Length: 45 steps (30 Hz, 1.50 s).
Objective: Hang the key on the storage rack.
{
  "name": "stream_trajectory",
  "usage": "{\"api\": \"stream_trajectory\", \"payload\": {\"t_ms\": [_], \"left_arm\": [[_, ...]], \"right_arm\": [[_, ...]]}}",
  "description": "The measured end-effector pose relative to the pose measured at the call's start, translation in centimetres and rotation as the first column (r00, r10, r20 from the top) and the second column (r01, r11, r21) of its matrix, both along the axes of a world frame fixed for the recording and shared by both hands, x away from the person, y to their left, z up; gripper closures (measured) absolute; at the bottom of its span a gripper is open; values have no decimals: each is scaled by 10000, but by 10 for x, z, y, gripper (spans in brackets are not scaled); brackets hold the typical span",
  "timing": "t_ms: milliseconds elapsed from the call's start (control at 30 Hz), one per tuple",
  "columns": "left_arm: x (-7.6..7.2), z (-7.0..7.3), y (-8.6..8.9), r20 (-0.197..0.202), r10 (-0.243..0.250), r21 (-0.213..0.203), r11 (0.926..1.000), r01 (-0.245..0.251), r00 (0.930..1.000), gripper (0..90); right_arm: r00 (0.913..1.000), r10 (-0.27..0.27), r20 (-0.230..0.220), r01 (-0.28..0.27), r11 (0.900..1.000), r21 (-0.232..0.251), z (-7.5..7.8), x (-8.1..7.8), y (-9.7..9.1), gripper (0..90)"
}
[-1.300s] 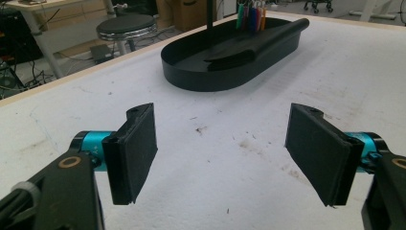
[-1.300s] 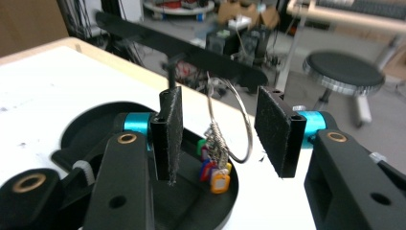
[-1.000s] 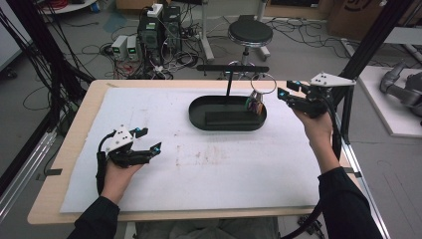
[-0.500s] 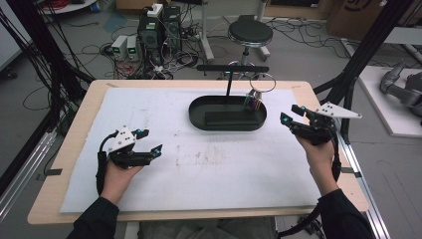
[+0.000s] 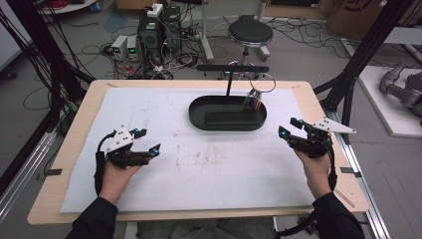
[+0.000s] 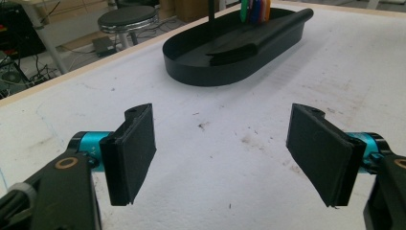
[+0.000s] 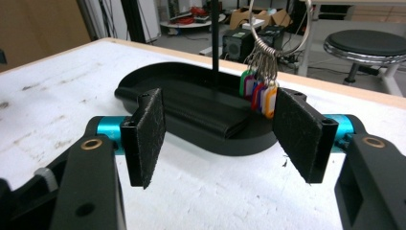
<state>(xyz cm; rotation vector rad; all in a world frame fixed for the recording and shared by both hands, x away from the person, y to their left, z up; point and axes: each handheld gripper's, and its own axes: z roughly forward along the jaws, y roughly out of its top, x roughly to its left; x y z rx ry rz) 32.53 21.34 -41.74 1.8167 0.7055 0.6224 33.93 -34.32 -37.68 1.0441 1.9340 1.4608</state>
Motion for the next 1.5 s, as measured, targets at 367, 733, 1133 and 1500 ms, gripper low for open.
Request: {"api": "stream_trajectory", "payload": {"t_ms": [367,733,1133,1500], "left_arm": [[-5,1,-1,102,14,170,9999,-16,9999,253],[-13,4,9,250,366,156,9992,-370,9990,253],[-10,3,6,201,305,223,9993,-310,9993,253],[-5,4,-2,222,207,313,9993,-214,9995,252]], "right_arm": [[9995,-165,-284,154,9991,-391,-13,2,-5,353],[9995,-46,-326,17,9961,-883,-18,7,4,353],[9987,-84,-508,37,9959,-905,-22,7,2,346],[9990,-111,-423,73,9960,-888,-23,3,-3,327]]}}
